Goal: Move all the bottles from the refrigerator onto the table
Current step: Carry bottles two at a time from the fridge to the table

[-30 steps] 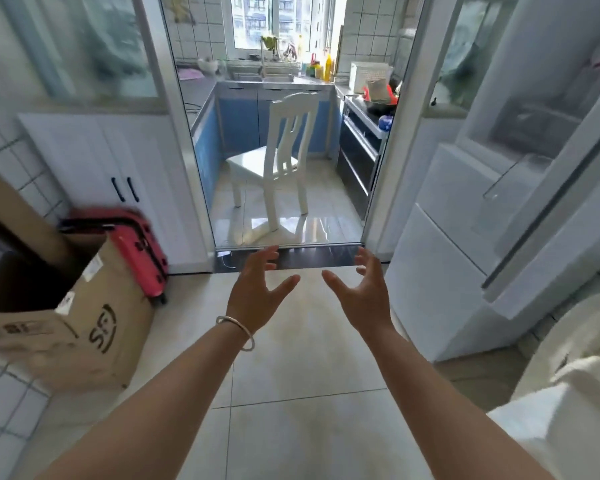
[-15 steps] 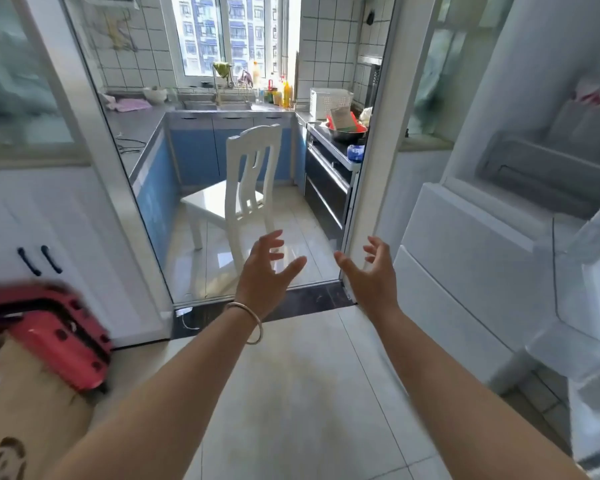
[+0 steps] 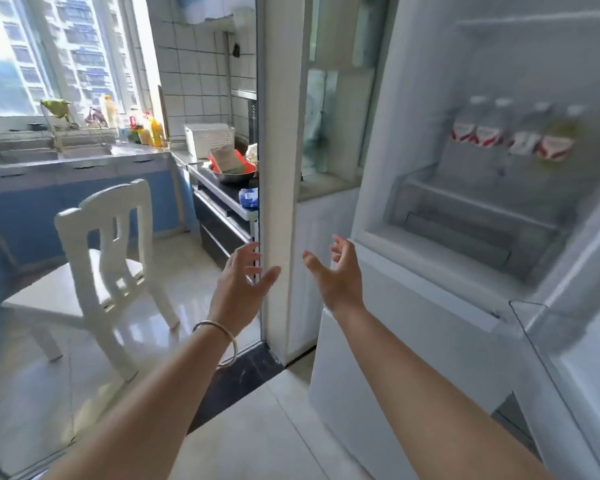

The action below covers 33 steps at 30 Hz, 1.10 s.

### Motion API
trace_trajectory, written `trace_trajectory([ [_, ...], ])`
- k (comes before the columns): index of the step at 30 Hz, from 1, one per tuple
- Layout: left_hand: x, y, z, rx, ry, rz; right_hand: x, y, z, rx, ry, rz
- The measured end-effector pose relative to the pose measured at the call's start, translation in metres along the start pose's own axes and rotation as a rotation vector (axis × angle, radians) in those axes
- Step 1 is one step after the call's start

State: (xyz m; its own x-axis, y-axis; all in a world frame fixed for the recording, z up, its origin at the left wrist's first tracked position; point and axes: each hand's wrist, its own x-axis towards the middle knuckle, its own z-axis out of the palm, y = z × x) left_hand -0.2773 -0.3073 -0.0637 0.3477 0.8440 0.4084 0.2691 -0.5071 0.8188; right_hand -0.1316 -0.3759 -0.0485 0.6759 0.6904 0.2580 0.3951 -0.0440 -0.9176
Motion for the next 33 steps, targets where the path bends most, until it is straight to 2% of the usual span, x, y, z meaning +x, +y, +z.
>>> trace_trajectory([
  [4, 0.087, 0.001, 0.069, -0.124, -0.163, 0.055, 0.075, 0.018, -0.011, -0.030, 0.175, 0.018],
  [9, 0.186, 0.021, 0.150, -0.195, -0.428, 0.222, 0.161, 0.039, -0.045, -0.107, 0.413, 0.110],
  [13, 0.243, 0.046, 0.213, -0.298, -0.535, 0.295, 0.208, 0.052, -0.082, -0.137, 0.571, 0.143],
  [17, 0.273, 0.073, 0.276, -0.405, -0.616, 0.292, 0.246, 0.068, -0.120, -0.199, 0.704, 0.155],
  [24, 0.320, 0.121, 0.381, -0.523, -0.724, 0.261, 0.332, 0.093, -0.193, -0.266, 0.771, 0.120],
  [29, 0.360, 0.161, 0.449, -0.687, -0.652, 0.046, 0.404, 0.108, -0.229, -0.225, 0.719, 0.088],
  [33, 0.396, 0.179, 0.485, -0.656, -0.634, 0.086, 0.452, 0.116, -0.250, -0.201, 0.673, 0.106],
])
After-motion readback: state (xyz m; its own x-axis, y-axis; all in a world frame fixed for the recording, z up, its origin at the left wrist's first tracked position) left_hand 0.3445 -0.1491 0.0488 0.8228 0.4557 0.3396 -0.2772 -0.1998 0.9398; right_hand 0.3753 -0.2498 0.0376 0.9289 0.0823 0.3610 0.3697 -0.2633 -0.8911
